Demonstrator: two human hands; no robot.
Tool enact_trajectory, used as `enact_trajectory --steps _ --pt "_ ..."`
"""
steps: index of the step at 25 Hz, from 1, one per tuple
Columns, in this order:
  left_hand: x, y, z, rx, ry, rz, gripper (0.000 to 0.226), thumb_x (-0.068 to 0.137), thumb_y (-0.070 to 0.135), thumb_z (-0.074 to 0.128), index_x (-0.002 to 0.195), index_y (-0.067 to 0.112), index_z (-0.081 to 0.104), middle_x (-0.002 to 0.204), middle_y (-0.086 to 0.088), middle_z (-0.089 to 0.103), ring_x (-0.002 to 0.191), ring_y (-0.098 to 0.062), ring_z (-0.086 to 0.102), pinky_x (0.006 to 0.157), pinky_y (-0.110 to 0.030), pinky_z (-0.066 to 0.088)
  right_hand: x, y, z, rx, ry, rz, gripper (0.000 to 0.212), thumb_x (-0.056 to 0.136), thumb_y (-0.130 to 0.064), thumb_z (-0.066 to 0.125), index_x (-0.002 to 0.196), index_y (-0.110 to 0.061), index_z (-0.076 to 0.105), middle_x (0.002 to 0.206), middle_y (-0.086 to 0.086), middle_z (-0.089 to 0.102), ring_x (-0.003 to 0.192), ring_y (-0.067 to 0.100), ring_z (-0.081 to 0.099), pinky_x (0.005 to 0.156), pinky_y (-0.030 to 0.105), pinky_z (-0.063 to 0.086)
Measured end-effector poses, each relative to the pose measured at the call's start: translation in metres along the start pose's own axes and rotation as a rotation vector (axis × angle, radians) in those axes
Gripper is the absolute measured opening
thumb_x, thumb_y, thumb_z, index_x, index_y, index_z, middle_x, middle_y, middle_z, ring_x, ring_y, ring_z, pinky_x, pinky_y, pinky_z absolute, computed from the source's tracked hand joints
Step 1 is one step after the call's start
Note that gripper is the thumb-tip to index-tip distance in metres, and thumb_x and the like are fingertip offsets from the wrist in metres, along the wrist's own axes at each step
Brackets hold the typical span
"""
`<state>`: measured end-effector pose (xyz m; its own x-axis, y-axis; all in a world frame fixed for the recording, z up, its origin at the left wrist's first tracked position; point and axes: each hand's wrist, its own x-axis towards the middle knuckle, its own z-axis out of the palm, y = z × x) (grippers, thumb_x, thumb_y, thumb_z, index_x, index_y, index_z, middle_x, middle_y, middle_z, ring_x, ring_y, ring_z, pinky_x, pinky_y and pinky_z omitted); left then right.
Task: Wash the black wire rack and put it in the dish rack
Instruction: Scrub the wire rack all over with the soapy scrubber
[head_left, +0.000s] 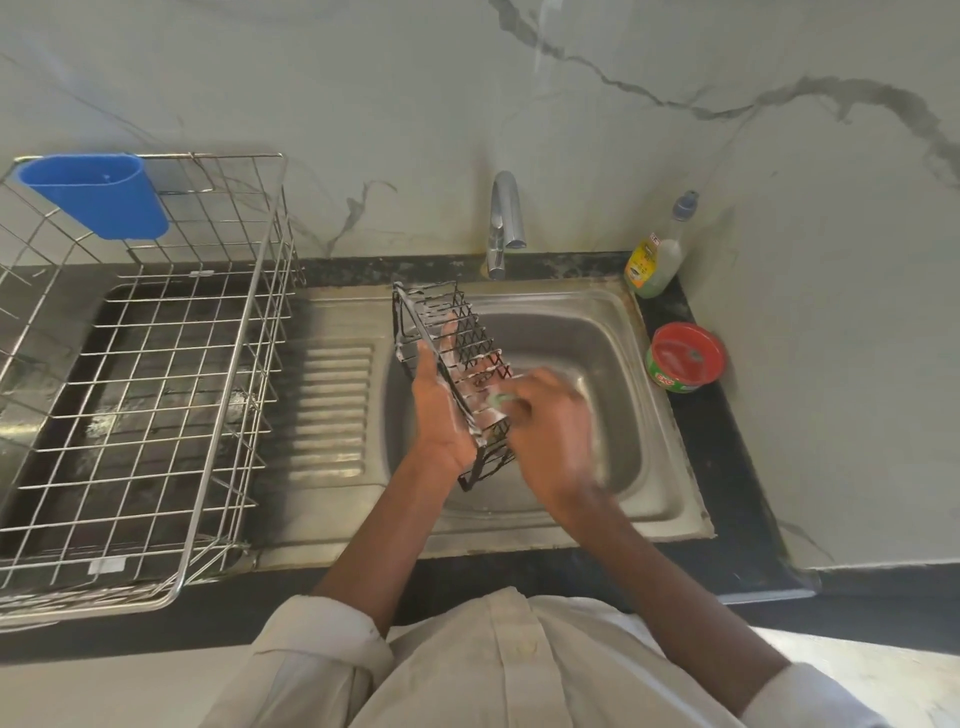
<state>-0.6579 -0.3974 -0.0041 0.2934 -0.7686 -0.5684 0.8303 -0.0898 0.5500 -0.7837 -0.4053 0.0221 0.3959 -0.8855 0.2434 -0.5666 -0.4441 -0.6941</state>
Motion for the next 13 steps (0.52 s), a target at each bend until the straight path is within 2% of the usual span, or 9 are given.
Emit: enact_trajectory --steps 2,3,5,6,9,12,13 --pt "0.0 0.0 -0.001 -0.078 0.025 -0.009 0.077 0.103 0.077 0.031 0.109 0.012 0.07 0.103 -0.015 0.066 0.083 -0.028 0.068 0.064 -0.033 0.057 -0.008 0.001 0.002 0.053 -0.005 -0.165 0.038 0.079 0.02 0.07 0.095 -0.012 0.082 0.093 -0.001 0.074 0.078 0.013 0.067 0.067 0.022 0.055" --pt "0.001 0.0 -0.001 -0.062 0.069 0.005 0.076 0.103 0.077 0.031 0.115 0.012 0.07 0.108 -0.016 0.069 0.088 -0.031 0.07 0.065 -0.034 0.059 -0.006 0.007 -0.003 0.057 0.052 -0.136 0.038 0.079 0.019 0.07 0.096 -0.012 0.082 0.094 -0.002 0.074 0.08 0.013 0.067 0.068 0.023 0.055" --pt "0.006 -0.001 -0.002 -0.055 0.145 0.016 0.078 0.102 0.077 0.032 0.132 0.013 0.066 0.12 -0.018 0.074 0.101 -0.035 0.073 0.068 -0.039 0.061 -0.002 0.013 -0.007 0.073 0.173 0.065 0.034 0.084 0.017 0.069 0.098 -0.011 0.082 0.097 -0.006 0.073 0.08 0.008 0.067 0.072 0.018 0.056" --pt "0.006 -0.003 -0.002 -0.066 0.165 0.01 0.08 0.102 0.078 0.032 0.133 0.013 0.066 0.118 -0.018 0.075 0.1 -0.035 0.073 0.069 -0.04 0.06 -0.005 0.009 -0.006 0.099 0.178 0.081 0.032 0.085 0.017 0.068 0.098 -0.01 0.082 0.098 -0.007 0.071 0.08 0.006 0.066 0.072 0.014 0.055" --pt "0.006 -0.002 -0.001 -0.168 0.161 -0.007 0.077 0.104 0.075 0.03 0.116 0.01 0.07 0.095 -0.015 0.074 0.084 -0.031 0.072 0.074 -0.038 0.058 -0.019 -0.001 0.002 0.164 0.115 -0.147 0.035 0.082 0.02 0.064 0.097 -0.007 0.081 0.102 -0.001 0.072 0.083 0.007 0.069 0.071 0.016 0.055" --pt "0.004 -0.002 0.005 -0.077 0.26 0.015 0.065 0.109 0.066 0.027 0.107 0.014 0.066 0.095 -0.013 0.072 0.086 -0.03 0.069 0.074 -0.037 0.054 -0.01 0.01 -0.003 0.144 0.221 0.008 0.031 0.085 0.016 0.068 0.098 -0.009 0.08 0.1 -0.003 0.072 0.078 0.0 0.065 0.067 0.017 0.056" --pt "0.006 -0.004 0.006 -0.079 0.275 0.018 0.062 0.11 0.064 0.028 0.105 0.014 0.065 0.096 -0.014 0.07 0.087 -0.03 0.068 0.074 -0.038 0.053 -0.01 0.012 -0.003 0.108 0.22 -0.013 0.03 0.085 0.015 0.069 0.097 -0.01 0.081 0.098 -0.002 0.073 0.079 0.001 0.065 0.067 0.016 0.055"
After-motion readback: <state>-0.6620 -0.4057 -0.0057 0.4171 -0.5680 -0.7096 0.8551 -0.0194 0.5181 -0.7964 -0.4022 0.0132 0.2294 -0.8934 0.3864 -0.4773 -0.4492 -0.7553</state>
